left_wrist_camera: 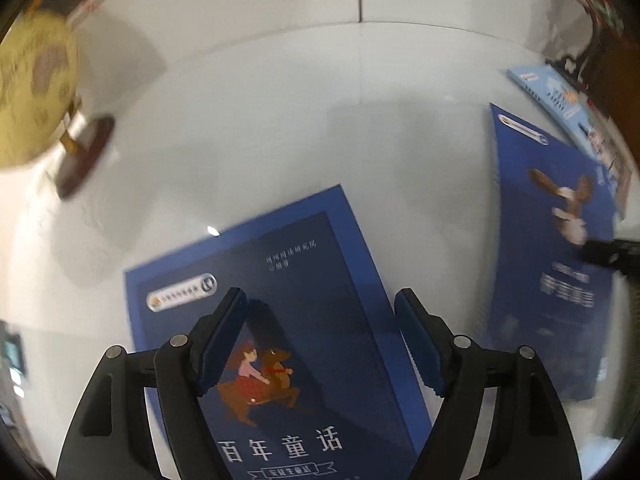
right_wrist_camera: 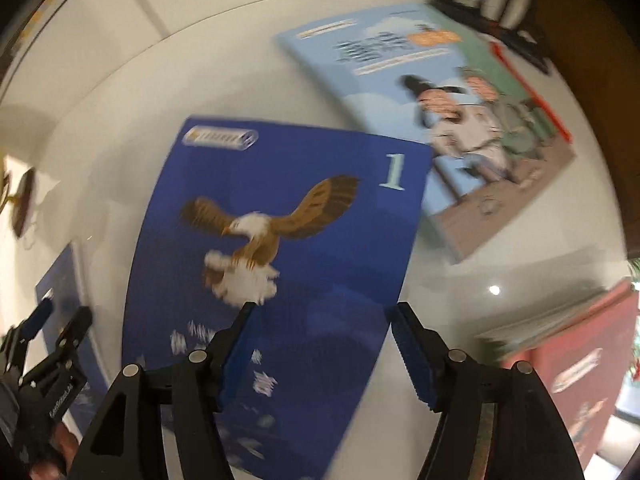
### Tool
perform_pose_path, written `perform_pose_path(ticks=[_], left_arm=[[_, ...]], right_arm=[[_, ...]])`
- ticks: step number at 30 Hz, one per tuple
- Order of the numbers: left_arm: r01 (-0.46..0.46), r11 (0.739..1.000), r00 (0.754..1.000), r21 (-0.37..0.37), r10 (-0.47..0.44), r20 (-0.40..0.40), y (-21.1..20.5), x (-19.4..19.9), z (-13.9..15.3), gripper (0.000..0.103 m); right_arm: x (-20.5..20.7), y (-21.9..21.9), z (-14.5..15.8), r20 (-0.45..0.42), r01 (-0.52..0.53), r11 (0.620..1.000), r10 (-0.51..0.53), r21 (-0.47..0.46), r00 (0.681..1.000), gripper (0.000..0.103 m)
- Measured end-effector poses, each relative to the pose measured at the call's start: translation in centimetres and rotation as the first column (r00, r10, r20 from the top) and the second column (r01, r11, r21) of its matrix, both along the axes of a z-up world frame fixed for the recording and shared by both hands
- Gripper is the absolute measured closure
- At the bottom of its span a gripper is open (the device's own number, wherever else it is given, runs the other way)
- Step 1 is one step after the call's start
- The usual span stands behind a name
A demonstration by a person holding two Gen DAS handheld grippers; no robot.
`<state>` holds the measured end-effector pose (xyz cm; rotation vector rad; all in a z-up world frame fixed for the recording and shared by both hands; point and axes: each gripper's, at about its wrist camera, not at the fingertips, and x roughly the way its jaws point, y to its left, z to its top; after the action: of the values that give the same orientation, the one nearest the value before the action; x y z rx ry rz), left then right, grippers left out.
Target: Organize books
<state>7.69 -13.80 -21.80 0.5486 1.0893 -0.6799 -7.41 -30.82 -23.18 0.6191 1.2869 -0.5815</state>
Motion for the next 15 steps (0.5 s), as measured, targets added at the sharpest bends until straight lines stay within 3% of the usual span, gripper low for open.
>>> perform_pose_path(ticks=[4,8,12,15], left_arm=[[-0.003,0.998,1.0,-0.059,0.002,-0.01,0.5,0.3,0.9,0.028],[0.058,0.993,0.998,-0.104,-0.057,0.018,-1.3,0.7,2.8,0.028],[0.166,0.984,0.982,-0.058,-0.16,0.098,-4.7,0.6,3.0,0.028],[0.251,0.968,0.964,-0.012,-0.248,0.099,-5.9,1.0,2.1,0.028]], right_arm=[[1.1,1.2,-0.1,0.01,-0.013,1.0,0.014,-0.013,1.0,0.028],[0.6,1.1,-0.3,0.009,-0.024,1.0,0.024,-0.006,1.0,0.028],[-1.9,1.7,0.3,-0.001,-0.069,0.995,0.069,-0.072,0.998,0.028],[-3.6,2.5,0.1,-0.048,-0.111,0.985,0.106,-0.13,0.993,0.029]])
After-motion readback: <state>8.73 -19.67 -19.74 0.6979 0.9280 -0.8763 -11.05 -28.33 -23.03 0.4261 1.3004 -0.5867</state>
